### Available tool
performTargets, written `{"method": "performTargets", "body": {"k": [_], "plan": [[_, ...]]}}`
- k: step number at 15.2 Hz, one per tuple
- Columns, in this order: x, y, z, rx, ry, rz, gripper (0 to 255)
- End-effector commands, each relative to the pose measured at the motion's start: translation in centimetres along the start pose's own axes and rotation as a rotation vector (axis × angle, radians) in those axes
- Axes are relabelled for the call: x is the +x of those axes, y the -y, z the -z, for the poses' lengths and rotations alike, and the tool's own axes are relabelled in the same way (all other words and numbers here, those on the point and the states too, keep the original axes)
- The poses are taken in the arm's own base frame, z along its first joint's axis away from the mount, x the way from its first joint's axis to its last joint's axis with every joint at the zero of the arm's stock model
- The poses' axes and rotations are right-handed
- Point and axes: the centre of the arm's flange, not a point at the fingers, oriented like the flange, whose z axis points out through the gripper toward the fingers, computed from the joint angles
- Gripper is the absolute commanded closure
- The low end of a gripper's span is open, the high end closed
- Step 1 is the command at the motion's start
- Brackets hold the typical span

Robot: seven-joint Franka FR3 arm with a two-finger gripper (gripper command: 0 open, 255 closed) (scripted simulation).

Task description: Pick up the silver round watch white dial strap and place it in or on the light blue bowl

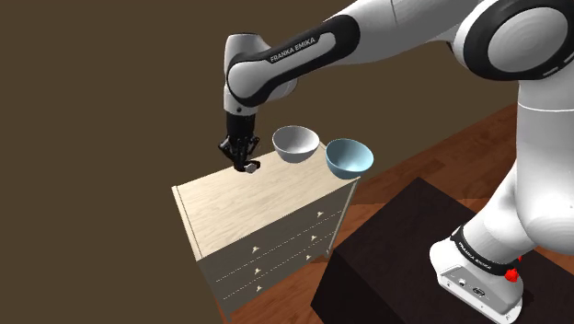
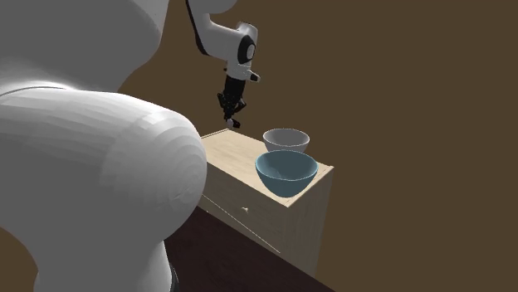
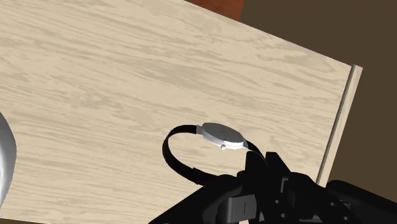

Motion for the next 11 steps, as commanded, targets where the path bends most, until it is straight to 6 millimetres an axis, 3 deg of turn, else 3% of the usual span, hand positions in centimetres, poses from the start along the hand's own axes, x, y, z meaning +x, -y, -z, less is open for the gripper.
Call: {"method": "performTargets", "body": {"k": [1,11], "plan": [[-0.1,0.2,1.0,0.0,0.0,0.0,255],[-0.7,1.5,6.0,0.0,0.0,0.0,255]]}}
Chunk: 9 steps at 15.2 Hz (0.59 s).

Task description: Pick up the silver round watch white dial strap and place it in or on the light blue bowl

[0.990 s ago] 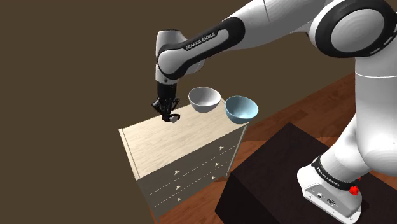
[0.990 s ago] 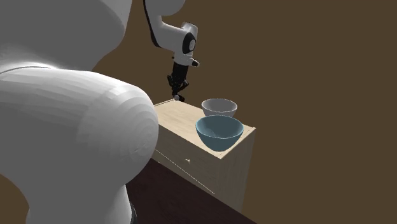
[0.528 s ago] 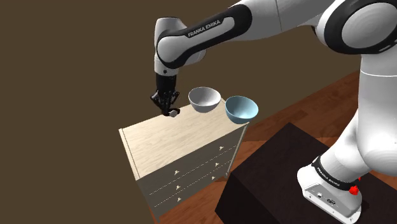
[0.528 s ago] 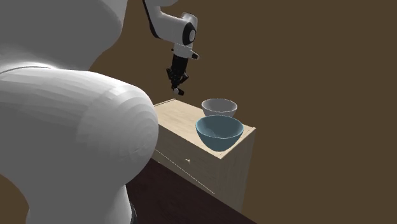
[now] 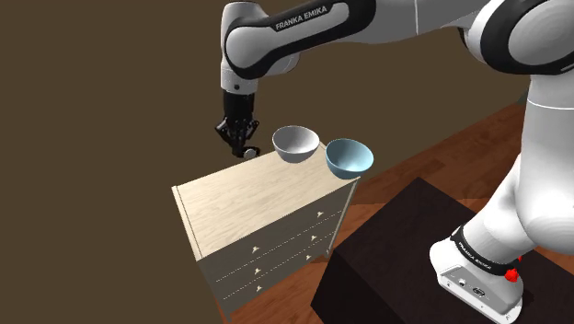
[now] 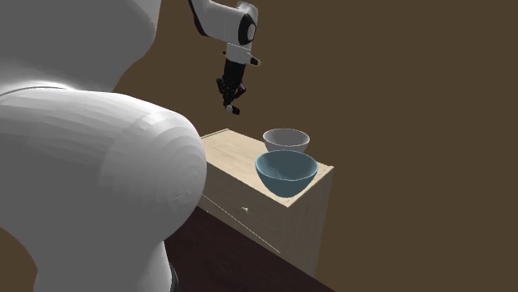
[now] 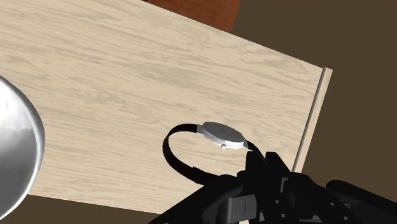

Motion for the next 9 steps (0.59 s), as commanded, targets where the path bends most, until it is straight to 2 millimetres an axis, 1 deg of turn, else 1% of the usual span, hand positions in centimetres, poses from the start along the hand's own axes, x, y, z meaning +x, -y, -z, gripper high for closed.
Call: {"method": "performTargets", "body": {"k": [1,9], "plan": [[-0.8,-0.9,0.7,0.0,0.001,0.0,255],[-6.3,-9.7,2.8,0.0,0.001,0.0,255]]}}
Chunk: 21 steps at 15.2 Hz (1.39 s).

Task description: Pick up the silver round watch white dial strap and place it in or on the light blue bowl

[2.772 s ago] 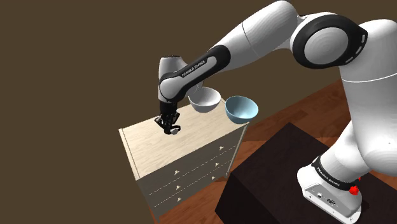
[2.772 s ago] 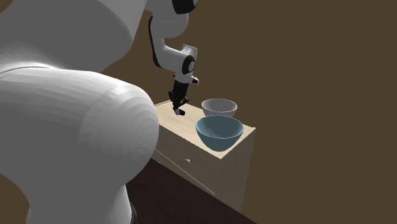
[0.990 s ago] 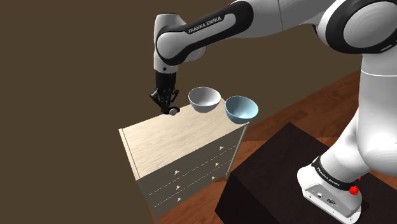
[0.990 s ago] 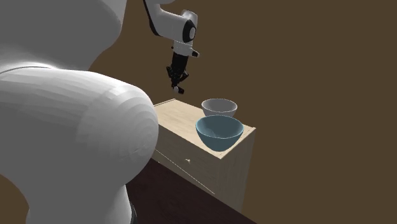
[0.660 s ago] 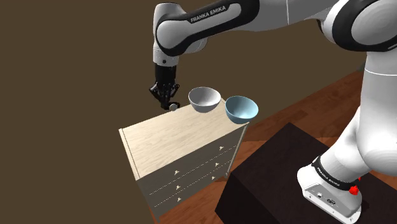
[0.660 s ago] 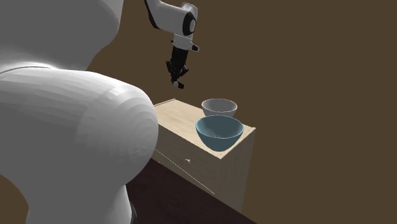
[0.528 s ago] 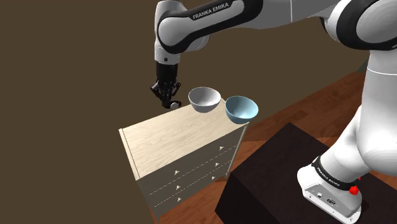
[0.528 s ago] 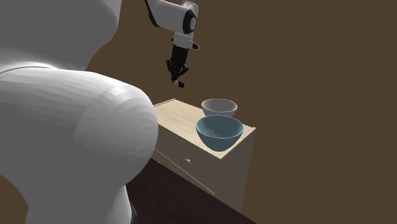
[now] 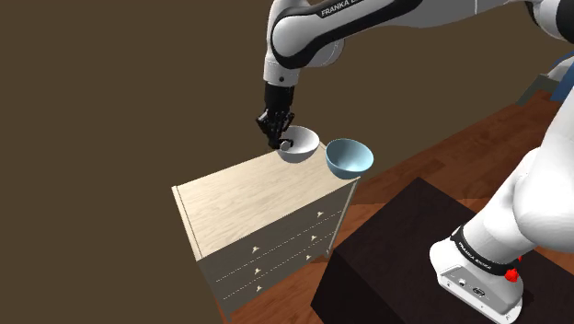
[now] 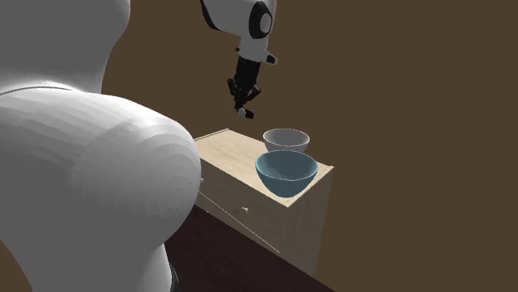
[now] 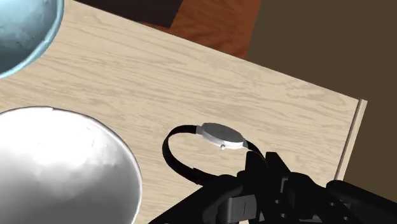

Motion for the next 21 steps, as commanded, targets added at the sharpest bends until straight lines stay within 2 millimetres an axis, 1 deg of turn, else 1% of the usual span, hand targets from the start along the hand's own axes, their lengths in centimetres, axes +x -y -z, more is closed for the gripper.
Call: {"method": "performTargets", "body": {"k": [1,17,18,21], "plan": [[-1.6,-2.1,0.4,0.0,0.0,0.001,255],[-12.6,-19.6,4.5,0.0,0.0,0.001,255],[-13.2,-20.5,4.7,0.0,0.0,0.001,255],[-13.0,-20.9,3.2,0.0,0.0,0.001,255]]}}
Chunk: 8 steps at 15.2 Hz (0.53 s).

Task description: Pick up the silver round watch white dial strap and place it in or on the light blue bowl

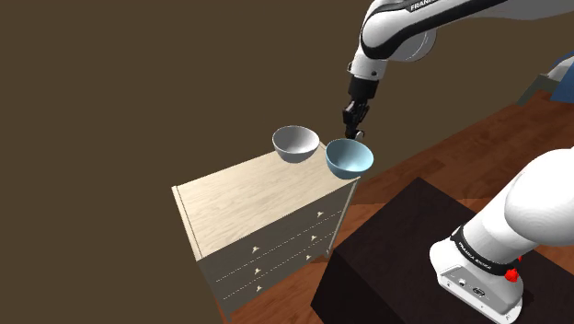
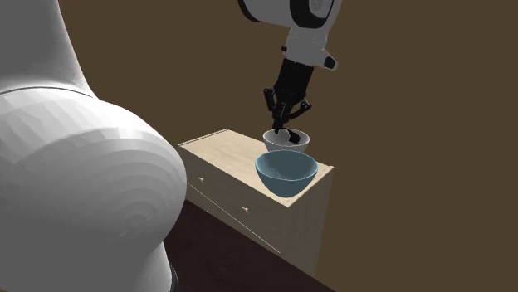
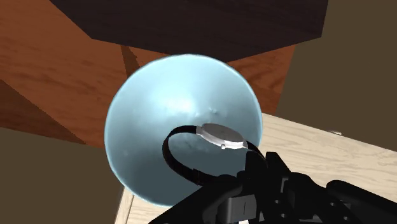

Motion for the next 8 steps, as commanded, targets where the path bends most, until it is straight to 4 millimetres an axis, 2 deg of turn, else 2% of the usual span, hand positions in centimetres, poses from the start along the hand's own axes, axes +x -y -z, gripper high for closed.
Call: {"method": "performTargets", "body": {"k": [1,8], "plan": [[0.1,-0.4,-0.9,0.0,0.0,0.001,255],[0.5,-1.3,-4.5,0.0,0.0,0.001,255]]}}
